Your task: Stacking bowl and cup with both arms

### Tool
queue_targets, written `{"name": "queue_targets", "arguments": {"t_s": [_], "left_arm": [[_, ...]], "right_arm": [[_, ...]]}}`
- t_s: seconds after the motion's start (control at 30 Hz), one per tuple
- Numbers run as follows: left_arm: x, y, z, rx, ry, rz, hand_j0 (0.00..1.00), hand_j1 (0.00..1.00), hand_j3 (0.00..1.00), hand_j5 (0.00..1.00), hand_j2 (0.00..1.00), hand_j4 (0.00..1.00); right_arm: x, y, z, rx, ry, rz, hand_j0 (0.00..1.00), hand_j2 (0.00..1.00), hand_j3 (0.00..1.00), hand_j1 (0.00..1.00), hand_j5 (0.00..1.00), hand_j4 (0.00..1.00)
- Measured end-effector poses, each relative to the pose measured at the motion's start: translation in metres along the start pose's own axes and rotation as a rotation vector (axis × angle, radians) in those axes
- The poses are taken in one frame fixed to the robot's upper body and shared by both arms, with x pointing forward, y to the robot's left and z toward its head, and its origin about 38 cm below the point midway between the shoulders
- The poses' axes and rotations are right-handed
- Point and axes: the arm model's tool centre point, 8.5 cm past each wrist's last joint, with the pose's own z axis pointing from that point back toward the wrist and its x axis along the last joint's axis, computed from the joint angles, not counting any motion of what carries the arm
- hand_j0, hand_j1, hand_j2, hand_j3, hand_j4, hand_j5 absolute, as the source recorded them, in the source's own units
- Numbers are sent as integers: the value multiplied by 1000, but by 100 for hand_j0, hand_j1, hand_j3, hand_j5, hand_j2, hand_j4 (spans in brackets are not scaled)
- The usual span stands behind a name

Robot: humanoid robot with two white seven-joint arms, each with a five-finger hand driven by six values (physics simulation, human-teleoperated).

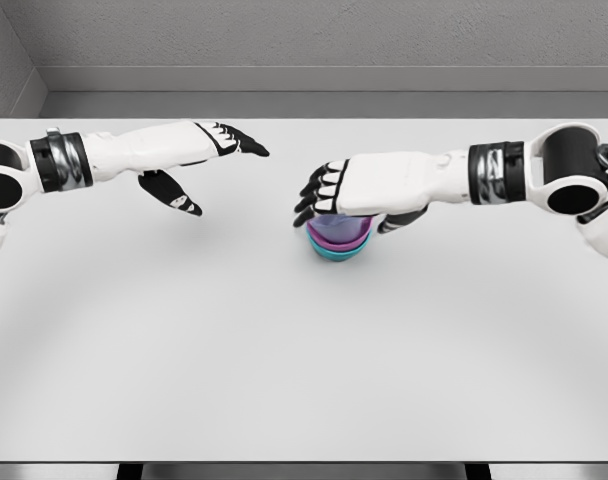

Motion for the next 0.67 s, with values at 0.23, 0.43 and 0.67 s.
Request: {"name": "queue_targets", "arguments": {"t_s": [0.23,0.43,0.67], "left_arm": [[0,1,0,1,0,-1,100,100,100,100,100,100],[0,0,0,0,0,0,100,100,100,100,100,100],[0,0,0,0,0,-1,100,100,100,100,100,100]], "right_arm": [[-62,14,91,-81,281,-122,100,100,100,100,100,100],[-93,53,126,-72,412,-256,100,100,100,100,100,100],[-95,65,128,-62,424,-288,100,100,100,100,100,100]]}}
